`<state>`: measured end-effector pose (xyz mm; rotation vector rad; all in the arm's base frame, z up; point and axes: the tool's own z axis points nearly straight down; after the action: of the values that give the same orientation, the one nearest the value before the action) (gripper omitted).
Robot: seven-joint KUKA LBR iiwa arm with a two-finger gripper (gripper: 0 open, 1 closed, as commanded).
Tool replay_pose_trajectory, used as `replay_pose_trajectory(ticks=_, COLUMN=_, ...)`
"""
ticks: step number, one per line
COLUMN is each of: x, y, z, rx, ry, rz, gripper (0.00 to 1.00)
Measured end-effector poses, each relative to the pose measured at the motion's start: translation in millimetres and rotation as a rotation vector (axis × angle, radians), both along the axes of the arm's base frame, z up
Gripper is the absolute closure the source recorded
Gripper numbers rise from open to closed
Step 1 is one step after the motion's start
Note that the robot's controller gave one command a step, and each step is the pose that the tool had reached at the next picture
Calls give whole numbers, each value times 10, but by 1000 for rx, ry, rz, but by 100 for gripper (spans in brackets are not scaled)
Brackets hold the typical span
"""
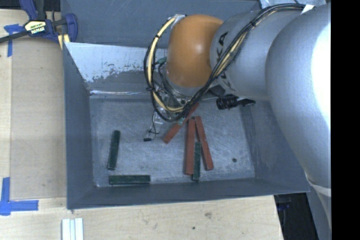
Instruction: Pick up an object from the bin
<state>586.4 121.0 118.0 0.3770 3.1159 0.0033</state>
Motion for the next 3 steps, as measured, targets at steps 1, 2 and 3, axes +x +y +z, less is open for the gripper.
replay_pose_trajectory(ticks=1, x=253, y=-471, z=-248, rx=-2, ry=-2, rz=235, gripper=0)
replay_pose_trajectory(ticks=2, x=318, y=-701, z=-328, rx=-4, ry=-1, rz=122, gripper=0)
replay_pose_trajectory(ticks=3, x=197, y=-838, z=-455, rx=-1, ry=1, rz=71, gripper=100)
